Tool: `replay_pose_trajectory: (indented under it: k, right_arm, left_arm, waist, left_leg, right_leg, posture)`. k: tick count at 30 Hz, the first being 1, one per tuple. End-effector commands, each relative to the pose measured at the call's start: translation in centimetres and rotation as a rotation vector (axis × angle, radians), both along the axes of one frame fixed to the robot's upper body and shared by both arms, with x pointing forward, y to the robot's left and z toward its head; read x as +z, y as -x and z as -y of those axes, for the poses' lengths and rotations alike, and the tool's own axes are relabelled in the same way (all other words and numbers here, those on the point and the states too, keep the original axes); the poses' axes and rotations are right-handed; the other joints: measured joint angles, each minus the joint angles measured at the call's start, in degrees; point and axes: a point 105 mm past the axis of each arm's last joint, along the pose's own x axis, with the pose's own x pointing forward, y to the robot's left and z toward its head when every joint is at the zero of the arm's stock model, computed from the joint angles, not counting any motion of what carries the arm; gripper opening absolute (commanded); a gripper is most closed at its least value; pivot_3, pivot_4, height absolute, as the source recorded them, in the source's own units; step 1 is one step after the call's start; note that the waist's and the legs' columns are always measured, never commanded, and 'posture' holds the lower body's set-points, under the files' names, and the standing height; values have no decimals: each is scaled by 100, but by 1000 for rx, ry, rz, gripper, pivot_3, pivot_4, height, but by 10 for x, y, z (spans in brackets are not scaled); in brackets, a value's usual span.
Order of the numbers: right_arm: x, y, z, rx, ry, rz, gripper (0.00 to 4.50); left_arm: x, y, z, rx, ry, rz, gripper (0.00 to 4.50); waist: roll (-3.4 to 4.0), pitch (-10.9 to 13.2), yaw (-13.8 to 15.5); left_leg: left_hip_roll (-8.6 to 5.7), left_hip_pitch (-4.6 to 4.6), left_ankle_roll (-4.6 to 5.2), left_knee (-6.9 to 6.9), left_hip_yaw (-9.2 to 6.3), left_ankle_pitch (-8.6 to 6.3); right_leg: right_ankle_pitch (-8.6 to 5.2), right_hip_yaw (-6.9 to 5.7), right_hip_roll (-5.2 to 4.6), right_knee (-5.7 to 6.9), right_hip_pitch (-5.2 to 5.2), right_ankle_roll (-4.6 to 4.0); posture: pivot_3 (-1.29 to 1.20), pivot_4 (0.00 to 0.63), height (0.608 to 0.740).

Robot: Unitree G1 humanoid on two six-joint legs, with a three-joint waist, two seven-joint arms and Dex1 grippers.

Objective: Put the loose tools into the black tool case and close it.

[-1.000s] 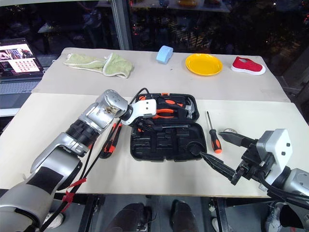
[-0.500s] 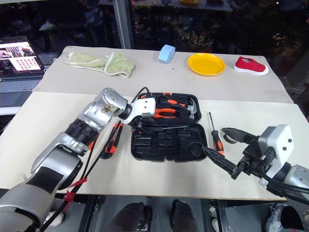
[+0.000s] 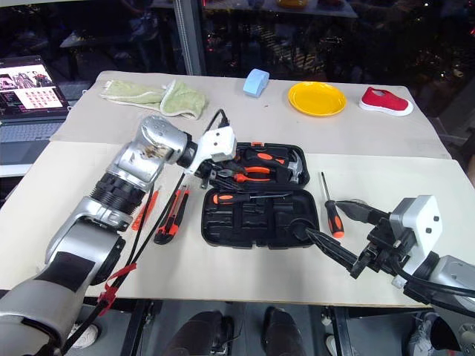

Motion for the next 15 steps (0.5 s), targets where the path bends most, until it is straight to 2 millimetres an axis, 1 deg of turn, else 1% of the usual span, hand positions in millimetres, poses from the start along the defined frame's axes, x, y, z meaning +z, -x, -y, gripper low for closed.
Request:
replay_pose_trajectory:
  k: [1, 6, 10, 15]
  right_arm:
    - [9, -2, 1, 18, 23, 26, 4500]
    - [5, -4, 1, 29, 45, 17, 4500]
    - [7, -7, 5, 19, 38, 24, 4500]
    - [7, -9, 5, 24, 34, 24, 4500]
  left_arm:
    - [4, -5, 5, -2, -28, 57, 16]
    - [-1, -3, 7, -10, -39, 56, 16]
    - [-5, -2, 8, -20, -56, 54, 16]
    - [-14, 1, 8, -56, -111, 67, 16]
  waist:
    - [0, 0, -1]
    - [0, 0, 9]
    - [0, 0, 5]
    - [1, -1, 11]
  left_leg:
    - [0, 1, 0, 0, 0, 0]
    - [0, -3, 2, 0, 0, -1]
    - [0, -4, 2, 1, 0, -1]
    - [0, -2, 3, 1, 0, -1]
  right_leg:
    - [0, 1, -1, 1, 0, 0]
    - [0, 1, -1, 1, -1, 0]
    - [0, 0, -1, 0, -1, 0]
    - [0, 0, -2, 1, 0, 1]
  posture:
    - [0, 150, 732]
    - [0, 150, 732]
    - [0, 150, 732]
    - [0, 150, 732]
